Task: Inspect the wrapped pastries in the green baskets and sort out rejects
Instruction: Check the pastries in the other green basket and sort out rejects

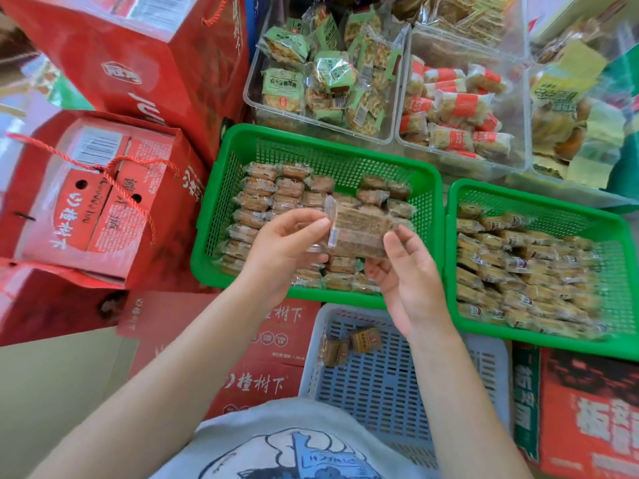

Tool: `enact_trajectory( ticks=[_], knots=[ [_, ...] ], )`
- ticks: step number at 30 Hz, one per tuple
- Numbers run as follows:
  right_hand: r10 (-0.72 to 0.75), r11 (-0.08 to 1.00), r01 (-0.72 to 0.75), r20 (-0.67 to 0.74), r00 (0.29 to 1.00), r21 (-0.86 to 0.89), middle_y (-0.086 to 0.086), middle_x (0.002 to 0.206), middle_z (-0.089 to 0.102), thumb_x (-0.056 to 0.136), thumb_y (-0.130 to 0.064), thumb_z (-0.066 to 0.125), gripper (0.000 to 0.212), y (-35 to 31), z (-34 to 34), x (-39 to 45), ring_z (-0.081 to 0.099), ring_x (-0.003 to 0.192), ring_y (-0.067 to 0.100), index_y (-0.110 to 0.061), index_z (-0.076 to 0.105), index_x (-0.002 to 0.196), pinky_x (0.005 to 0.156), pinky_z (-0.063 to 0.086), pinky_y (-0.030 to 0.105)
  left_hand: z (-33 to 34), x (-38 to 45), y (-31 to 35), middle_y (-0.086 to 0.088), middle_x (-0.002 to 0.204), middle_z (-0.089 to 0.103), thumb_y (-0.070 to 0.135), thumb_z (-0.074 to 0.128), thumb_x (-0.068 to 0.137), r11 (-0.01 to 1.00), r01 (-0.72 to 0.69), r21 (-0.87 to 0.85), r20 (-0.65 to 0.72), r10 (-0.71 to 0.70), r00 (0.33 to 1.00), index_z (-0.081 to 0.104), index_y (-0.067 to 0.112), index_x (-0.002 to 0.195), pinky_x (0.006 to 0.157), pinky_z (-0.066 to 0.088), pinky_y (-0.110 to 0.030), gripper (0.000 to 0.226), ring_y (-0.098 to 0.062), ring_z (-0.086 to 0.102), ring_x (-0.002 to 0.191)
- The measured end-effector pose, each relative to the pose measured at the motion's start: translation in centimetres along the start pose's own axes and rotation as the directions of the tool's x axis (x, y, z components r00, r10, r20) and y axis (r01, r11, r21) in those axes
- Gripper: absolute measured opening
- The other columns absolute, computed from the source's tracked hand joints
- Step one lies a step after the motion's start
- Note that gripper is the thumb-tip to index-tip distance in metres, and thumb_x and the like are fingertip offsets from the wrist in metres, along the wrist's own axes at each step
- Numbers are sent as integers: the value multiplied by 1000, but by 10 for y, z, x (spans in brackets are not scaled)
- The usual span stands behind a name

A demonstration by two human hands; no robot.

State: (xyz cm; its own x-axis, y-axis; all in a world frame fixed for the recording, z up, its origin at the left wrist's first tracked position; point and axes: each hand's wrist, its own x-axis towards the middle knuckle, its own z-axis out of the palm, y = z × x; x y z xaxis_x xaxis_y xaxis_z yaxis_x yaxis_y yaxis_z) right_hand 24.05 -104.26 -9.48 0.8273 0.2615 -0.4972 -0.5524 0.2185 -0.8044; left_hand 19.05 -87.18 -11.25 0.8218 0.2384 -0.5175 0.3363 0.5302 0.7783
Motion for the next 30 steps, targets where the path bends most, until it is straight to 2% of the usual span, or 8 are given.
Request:
enact_trajectory(
  ticks=[7, 11, 15, 17, 19, 24, 28, 30],
  knots=[
    [-63, 984, 67, 29, 998, -163, 3, 95, 59, 82, -44, 72, 26, 0, 6, -45, 58, 88, 16, -22, 61, 92, 70, 51, 29, -20, -41, -3, -15, 105, 58, 30, 69, 88, 994, -83, 74, 107, 75, 991, 63, 7, 102, 69, 56, -24, 27, -26, 56, 94],
    [-170, 940, 173, 36, 985, -292, 1, 88, 63, 95, -33, 64, 15, 2, 6, -72, 59, 82, 15, -19, 62, 91, 76, 51, 35, -19, -67, -10, -10, 96, 56, 17, 56, 102, 965, -154, 213, 90, 137, 986, 55, 12, 92, 67, 55, -25, 11, -22, 54, 84],
    [-470, 585, 380, 81, 879, -716, -2, 73, 53, 103, -16, 50, 15, 8, 5, -94, 47, 61, 9, -15, 56, 89, 58, 40, 21, -10, -94, -20, 0, 67, 55, 19, 48, 105, 842, -237, 484, 14, 263, 965, 50, 16, 91, 57, 43, -30, 15, -15, 50, 61],
    [-577, 438, 411, 101, 810, -800, -4, 74, 49, 102, -13, 48, 14, 10, 1, -101, 45, 62, 10, -13, 53, 89, 59, 35, 16, -7, -104, -21, 8, 55, 54, 19, 46, 106, 768, -321, 554, 46, 357, 933, 47, 19, 90, 52, 39, -25, 16, -10, 45, 51],
    [-629, 375, 402, 89, 772, -835, -4, 73, 47, 103, -14, 47, 13, 10, -2, -106, 44, 61, 7, -13, 50, 91, 57, 33, 15, -4, -112, -19, 11, 53, 55, 18, 45, 106, 719, -395, 573, 101, 416, 904, 45, 21, 89, 51, 37, -23, 17, -6, 44, 48],
    [-596, 510, 377, -2, 803, -773, -3, 68, 48, 105, -17, 45, 16, 9, -2, -124, 43, 54, 3, -18, 50, 90, 51, 36, 16, -5, -122, -14, 9, 57, 57, 17, 47, 106, 753, -371, 543, 106, 377, 920, 47, 20, 89, 56, 43, -28, 17, -11, 51, 54],
    [-532, 693, 391, -64, 845, -605, -5, 57, 44, 106, -18, 44, 18, 12, -1, -135, 38, 47, 10, -15, 53, 90, 45, 34, 24, -10, -128, -12, 12, 63, 58, 17, 50, 105, 903, -206, 378, 83, 188, 979, 51, 14, 90, 55, 47, -24, 15, -14, 60, 63],
    [-484, 776, 363, -118, 867, -516, -8, 55, 40, 106, -19, 46, 18, 14, -1, -138, 33, 48, 12, -14, 54, 91, 45, 28, 29, -11, -129, -12, 1, 71, 60, 18, 53, 104, 937, -102, 333, 105, 70, 992, 53, 11, 92, 57, 48, -26, 14, -14, 59, 63]
  ],
)
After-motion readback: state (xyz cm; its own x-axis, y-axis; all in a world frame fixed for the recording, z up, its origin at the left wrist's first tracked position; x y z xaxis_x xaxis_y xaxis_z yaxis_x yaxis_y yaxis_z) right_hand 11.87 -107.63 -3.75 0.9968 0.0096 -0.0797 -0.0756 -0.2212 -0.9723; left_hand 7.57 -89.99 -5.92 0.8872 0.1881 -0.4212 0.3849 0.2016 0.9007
